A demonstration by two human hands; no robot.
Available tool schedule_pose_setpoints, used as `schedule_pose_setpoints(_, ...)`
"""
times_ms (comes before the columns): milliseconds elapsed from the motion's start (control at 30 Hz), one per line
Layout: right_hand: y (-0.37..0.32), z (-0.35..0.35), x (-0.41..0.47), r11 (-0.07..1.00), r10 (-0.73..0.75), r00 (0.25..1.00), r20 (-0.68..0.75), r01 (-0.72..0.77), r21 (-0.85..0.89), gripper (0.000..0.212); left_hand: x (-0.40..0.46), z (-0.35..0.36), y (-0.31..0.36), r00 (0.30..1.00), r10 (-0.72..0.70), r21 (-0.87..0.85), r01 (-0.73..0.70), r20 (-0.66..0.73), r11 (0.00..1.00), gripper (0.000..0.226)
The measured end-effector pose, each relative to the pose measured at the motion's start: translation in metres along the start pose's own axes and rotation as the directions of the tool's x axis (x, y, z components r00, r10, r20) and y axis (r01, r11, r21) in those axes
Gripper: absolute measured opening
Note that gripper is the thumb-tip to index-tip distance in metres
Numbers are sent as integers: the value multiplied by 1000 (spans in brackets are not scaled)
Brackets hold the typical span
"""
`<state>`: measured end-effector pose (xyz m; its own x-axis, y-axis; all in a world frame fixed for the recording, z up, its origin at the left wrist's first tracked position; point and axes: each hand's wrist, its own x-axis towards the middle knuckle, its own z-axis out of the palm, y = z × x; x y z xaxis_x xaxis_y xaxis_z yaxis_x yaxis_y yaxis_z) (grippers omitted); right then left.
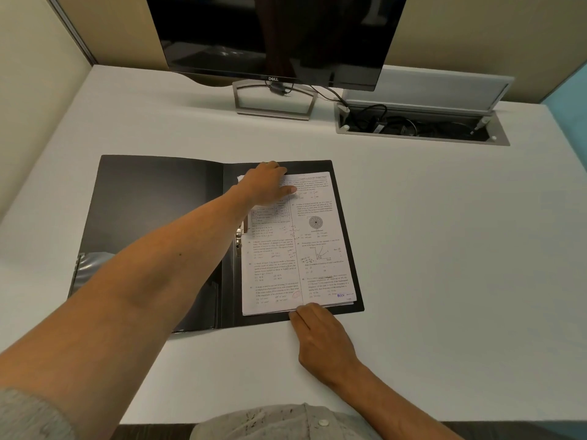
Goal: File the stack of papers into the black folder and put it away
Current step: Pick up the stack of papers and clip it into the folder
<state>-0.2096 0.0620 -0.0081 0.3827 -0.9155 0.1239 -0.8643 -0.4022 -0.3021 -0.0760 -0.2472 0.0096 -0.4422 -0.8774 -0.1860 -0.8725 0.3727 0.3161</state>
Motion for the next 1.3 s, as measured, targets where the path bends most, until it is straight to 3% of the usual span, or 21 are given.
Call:
schedule_pose_setpoints(600,6,2,-4,998,-52,999,15,53,-46,46,2,-3,1,1000,5,11,-5,18,1000,69)
schedule_pose_setpoints(967,39,-14,-25,989,138,986,-95,-142,-38,41,11,2,19,1000,15,56,-14,-4,998,62)
schedule_pose_setpoints(1300,46,-15,-26,990,119,991,-66,-123,-62,41,17,4,31,1000,22,36,-23,18,999,65)
